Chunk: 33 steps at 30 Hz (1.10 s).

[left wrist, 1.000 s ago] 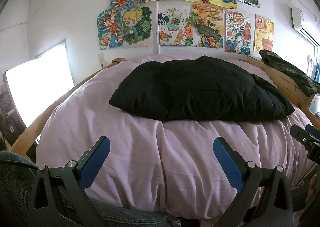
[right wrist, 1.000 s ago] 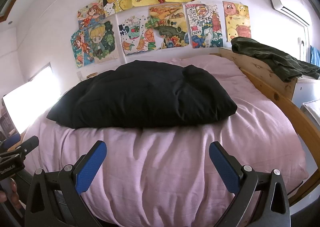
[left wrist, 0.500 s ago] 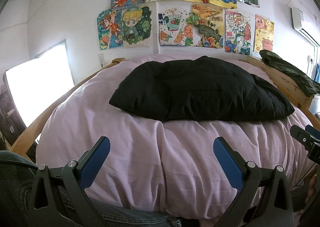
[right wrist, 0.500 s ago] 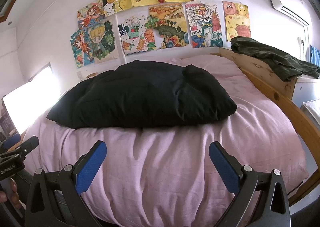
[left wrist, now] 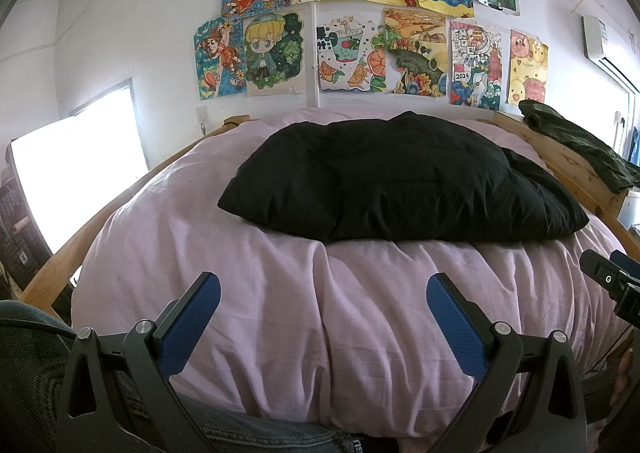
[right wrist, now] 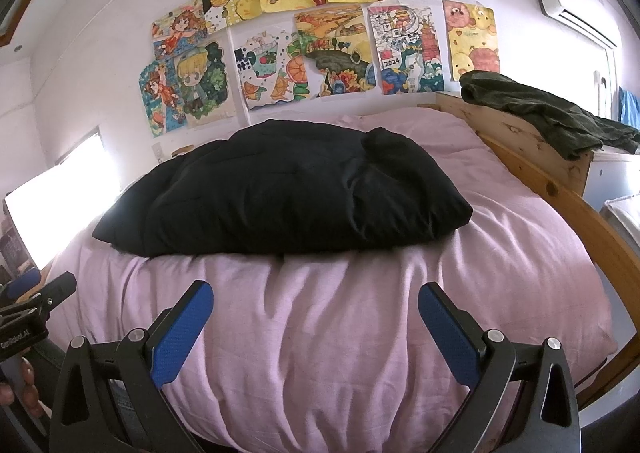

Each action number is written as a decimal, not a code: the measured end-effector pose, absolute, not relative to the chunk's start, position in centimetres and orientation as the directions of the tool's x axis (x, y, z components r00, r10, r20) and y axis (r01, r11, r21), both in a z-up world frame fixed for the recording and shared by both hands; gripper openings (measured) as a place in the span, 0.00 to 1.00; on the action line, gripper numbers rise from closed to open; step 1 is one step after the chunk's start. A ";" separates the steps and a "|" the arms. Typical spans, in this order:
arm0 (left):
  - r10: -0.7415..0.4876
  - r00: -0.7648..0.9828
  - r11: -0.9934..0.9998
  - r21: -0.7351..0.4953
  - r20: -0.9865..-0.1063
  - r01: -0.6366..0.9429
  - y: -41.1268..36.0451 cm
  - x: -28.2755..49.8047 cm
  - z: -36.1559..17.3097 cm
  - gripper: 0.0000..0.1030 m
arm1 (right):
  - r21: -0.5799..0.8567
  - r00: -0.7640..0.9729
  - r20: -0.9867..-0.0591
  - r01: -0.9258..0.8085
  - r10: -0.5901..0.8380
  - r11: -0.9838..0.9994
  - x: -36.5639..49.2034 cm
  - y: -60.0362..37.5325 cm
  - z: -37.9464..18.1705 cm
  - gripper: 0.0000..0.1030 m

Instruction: Fold large clothes

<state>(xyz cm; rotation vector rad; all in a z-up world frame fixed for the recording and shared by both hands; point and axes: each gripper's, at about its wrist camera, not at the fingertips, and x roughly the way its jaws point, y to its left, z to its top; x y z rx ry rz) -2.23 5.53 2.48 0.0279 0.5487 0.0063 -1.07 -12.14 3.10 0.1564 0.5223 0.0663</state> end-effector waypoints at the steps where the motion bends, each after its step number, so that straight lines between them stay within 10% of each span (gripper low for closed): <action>1: 0.014 0.853 1.000 0.028 -0.521 0.001 5.5 -2.2 2.5 0.98 | 0.166 0.865 -0.491 -0.023 0.103 0.986 -1.0 -12.2 3.1 1.00; 33: 0.082 0.856 0.995 0.097 -0.511 -0.038 5.3 -2.4 2.5 0.98 | 0.167 0.865 -0.492 -0.019 0.100 0.986 -1.0 -11.9 3.2 1.00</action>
